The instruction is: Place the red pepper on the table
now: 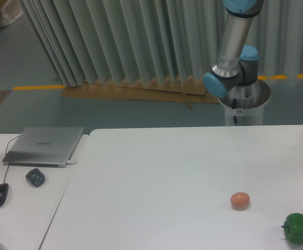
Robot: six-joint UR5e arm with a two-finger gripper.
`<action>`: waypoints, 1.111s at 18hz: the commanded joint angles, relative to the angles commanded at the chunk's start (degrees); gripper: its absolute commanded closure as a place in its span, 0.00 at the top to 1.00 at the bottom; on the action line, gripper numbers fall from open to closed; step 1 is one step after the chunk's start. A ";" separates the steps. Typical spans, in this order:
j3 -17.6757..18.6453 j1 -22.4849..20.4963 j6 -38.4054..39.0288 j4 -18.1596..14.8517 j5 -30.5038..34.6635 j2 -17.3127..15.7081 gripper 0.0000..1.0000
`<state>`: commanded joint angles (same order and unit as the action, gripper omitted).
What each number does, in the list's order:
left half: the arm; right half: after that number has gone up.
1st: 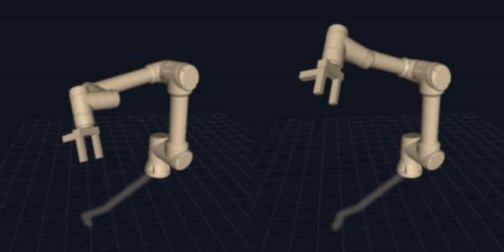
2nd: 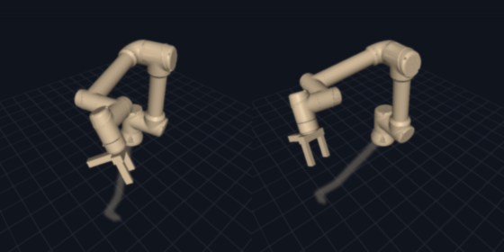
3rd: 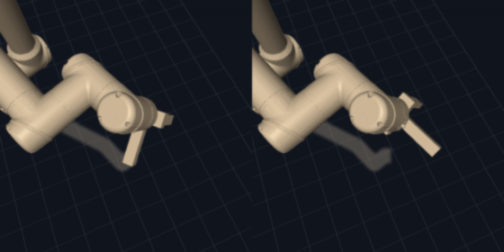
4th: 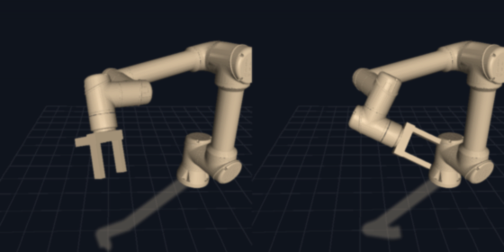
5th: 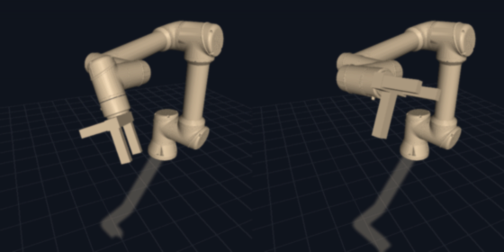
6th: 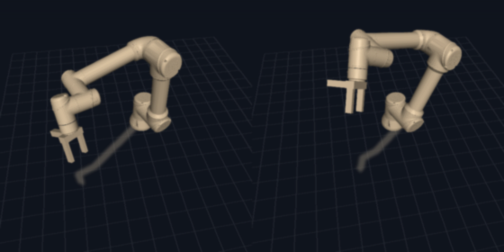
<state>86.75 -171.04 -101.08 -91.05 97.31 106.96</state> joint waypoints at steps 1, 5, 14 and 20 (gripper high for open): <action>-0.09 0.09 0.18 -0.18 -0.62 -0.26 0.35; -1.32 2.37 5.70 -1.68 -1.51 -0.27 0.35; -2.11 10.37 19.60 -2.82 -3.62 -0.27 0.34; -2.20 13.88 25.56 -2.56 -4.58 0.00 0.34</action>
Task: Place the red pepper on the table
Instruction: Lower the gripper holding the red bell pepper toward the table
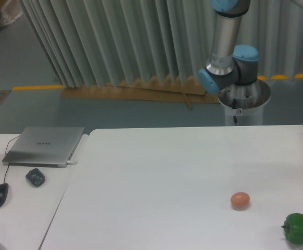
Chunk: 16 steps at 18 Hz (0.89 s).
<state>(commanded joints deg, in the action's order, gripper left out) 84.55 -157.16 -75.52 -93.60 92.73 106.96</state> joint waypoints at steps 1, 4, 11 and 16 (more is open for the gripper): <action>0.00 0.62 0.80 0.26 0.00 0.26 0.34; -0.09 2.90 4.66 1.57 0.00 1.23 0.34; 0.00 4.92 11.79 7.73 -7.21 1.76 0.34; 0.09 5.37 12.50 9.31 -7.21 2.55 0.34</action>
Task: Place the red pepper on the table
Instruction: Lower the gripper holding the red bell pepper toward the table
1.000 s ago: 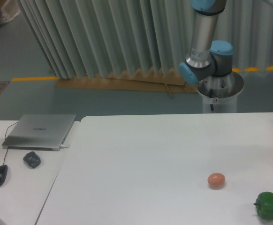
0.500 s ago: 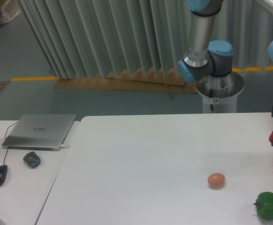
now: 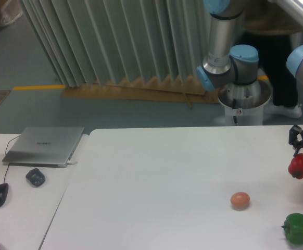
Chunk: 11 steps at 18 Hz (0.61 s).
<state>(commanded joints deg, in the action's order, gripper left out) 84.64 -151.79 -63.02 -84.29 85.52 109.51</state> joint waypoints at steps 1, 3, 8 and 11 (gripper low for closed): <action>0.00 0.35 0.09 0.09 0.09 0.18 0.35; 0.00 0.70 -0.09 0.09 0.26 0.62 0.35; 1.32 1.67 -0.61 4.39 0.61 1.41 0.34; 1.58 1.93 -0.88 4.92 2.02 1.93 0.35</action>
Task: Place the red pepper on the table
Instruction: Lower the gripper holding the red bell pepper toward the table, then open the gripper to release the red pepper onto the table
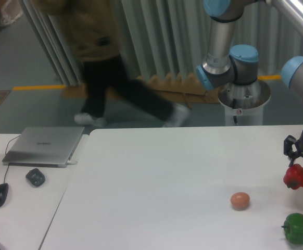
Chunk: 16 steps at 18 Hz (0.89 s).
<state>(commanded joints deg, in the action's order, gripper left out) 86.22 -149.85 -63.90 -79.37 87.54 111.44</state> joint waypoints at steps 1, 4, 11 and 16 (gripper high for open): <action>0.26 0.00 -0.26 0.09 0.35 0.00 0.35; 0.44 0.00 -1.06 0.27 0.62 0.44 0.35; 1.14 0.00 -1.14 3.43 1.67 1.41 0.35; 1.14 0.00 -0.97 3.69 1.67 1.50 0.37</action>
<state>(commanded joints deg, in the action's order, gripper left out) 87.36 -149.85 -64.86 -75.67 89.21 112.94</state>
